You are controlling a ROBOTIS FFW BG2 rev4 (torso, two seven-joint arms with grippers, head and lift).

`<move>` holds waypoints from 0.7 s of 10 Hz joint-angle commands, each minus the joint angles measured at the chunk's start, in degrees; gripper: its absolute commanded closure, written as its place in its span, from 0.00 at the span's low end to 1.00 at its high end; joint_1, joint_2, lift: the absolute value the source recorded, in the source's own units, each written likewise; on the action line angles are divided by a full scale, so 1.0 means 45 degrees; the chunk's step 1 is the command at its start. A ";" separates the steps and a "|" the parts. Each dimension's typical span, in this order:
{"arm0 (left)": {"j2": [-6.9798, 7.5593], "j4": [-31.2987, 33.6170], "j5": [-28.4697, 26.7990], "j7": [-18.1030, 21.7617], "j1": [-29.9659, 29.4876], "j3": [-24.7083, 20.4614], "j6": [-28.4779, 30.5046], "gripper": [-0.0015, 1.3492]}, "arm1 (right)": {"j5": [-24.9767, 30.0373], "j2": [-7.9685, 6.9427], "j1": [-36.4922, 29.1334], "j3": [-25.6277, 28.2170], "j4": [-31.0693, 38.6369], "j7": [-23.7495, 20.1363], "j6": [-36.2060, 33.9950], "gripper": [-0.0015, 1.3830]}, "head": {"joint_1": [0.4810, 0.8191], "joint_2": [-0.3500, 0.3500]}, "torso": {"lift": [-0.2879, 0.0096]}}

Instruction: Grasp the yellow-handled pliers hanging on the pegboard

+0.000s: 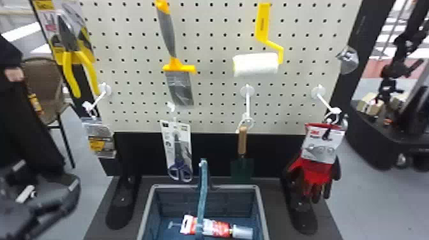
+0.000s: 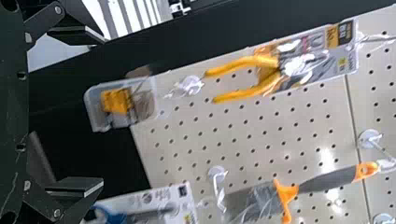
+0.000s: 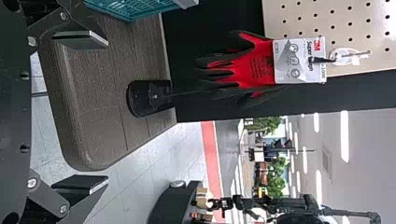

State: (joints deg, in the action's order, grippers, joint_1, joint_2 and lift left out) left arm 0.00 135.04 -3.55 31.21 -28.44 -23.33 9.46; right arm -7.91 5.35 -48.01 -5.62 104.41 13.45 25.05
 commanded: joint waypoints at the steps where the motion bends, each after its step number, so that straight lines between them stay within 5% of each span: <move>1: 0.0157 -0.0023 -0.0033 0.0525 0.1445 -0.0538 0.0866 0.17 | 0.0000 0.0002 -0.0001 0.0000 -0.0030 0.0000 -0.0020 0.19 | 0.20 0.50 | 0.63; 3: 0.1485 -0.0930 0.1550 0.0721 0.3250 -0.0324 0.1569 0.17 | 0.0039 0.0002 0.0053 0.0000 -0.0030 0.0000 -0.0059 0.19 | 0.20 0.50 | 0.63; 5: 0.2110 -0.1492 0.2487 0.0857 0.4863 -0.0226 0.2096 0.17 | 0.0058 0.0002 0.0163 0.0000 -0.0061 0.0000 -0.0078 0.19 | 0.20 0.50 | 0.63; 7: 0.3067 -0.2523 0.4108 0.1150 0.6476 -0.0343 0.2936 0.17 | 0.0098 0.0002 0.0300 -0.0020 -0.0123 0.0000 -0.0078 0.19 | 0.20 0.50 | 0.63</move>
State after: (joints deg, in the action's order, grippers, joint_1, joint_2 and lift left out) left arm 12.35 125.45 12.70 36.16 -1.81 -24.56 21.45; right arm -7.49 5.36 -46.81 -5.66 103.94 13.45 24.70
